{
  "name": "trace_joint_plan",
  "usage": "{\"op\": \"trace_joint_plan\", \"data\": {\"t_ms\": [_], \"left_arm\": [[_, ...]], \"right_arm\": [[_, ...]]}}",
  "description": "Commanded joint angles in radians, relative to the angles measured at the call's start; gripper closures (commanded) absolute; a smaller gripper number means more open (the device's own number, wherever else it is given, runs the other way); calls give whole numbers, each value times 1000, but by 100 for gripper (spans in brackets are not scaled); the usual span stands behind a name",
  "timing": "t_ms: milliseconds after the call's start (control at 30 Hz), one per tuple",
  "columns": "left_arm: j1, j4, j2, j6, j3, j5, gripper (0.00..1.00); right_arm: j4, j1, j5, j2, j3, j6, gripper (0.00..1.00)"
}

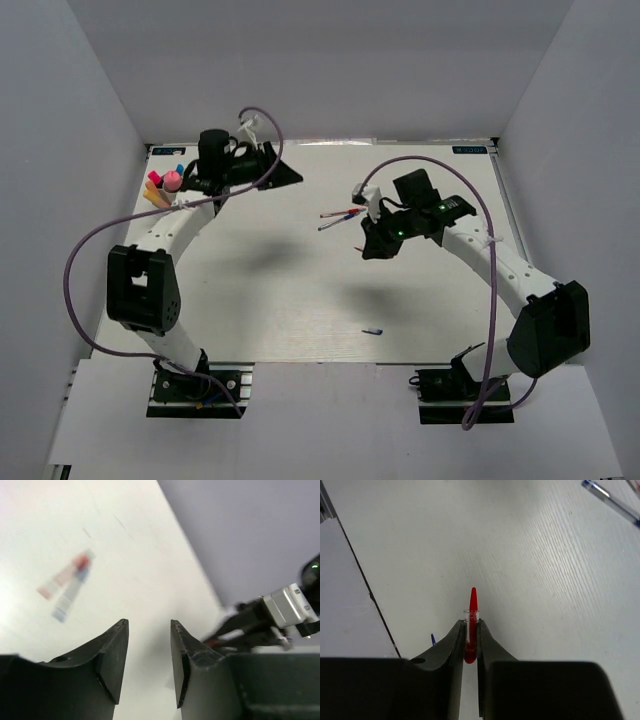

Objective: Sort the stationery into containers
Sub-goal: Pass the stationery from the left arm to the right, then grab a piece of stationery with the left arm

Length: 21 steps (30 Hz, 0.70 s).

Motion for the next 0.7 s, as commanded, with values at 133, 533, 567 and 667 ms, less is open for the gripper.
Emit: {"op": "trace_joint_plan", "data": {"t_ms": [133,533,567,667], "left_arm": [[-69,-565,292,827,511,-283,54],[-216,-965,736,1364,1109,-391,56],[-239,-978,756,1393,1126,-419,57],[-260,-1021,770,1461,1117,-448,59]], "right_arm": [[-56,-184,-87,-5,-46,74,100],[-56,-300,-106,-1,-39,64,100],[-61,-309,-109,7,-38,62,100],[-61,-318,-118,18,-32,62,100]]}}
